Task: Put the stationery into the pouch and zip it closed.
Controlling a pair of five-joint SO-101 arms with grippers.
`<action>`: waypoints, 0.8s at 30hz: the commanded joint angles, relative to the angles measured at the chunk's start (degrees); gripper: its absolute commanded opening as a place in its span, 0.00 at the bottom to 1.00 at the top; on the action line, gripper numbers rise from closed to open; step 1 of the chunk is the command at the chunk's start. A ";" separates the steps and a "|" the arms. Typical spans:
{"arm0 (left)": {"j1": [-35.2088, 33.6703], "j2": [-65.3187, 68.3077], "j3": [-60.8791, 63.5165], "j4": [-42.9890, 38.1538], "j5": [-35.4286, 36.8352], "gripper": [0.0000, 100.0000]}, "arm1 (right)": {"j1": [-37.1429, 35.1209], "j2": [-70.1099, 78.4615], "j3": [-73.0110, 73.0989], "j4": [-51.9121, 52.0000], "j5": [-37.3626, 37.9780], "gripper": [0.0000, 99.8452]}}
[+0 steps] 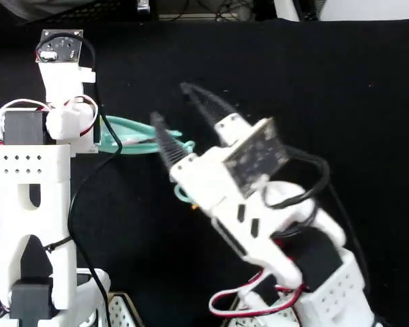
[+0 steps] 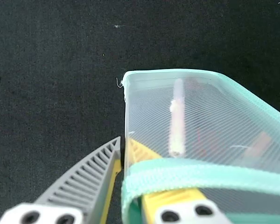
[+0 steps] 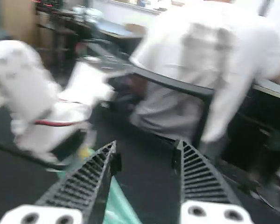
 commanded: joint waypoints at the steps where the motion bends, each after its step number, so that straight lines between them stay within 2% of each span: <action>1: 0.31 -0.09 0.22 0.00 0.09 0.03 | 9.05 -0.31 -2.68 3.96 0.00 0.10; 4: 0.31 0.00 0.22 0.00 0.09 0.03 | 16.44 0.84 1.54 7.38 0.00 0.06; 6: 0.31 0.00 0.13 0.00 0.09 0.03 | 21.01 2.51 5.93 8.00 -0.70 0.07; 11: 0.31 0.00 0.22 0.00 0.09 0.03 | 28.84 13.32 12.70 7.74 -9.67 0.19; 14: 0.40 0.00 0.22 0.00 0.09 0.03 | 30.24 23.96 11.03 7.47 -11.87 0.24; 24: 0.40 0.00 0.22 0.00 0.09 0.03 | 30.42 63.52 -10.07 8.18 -12.31 0.14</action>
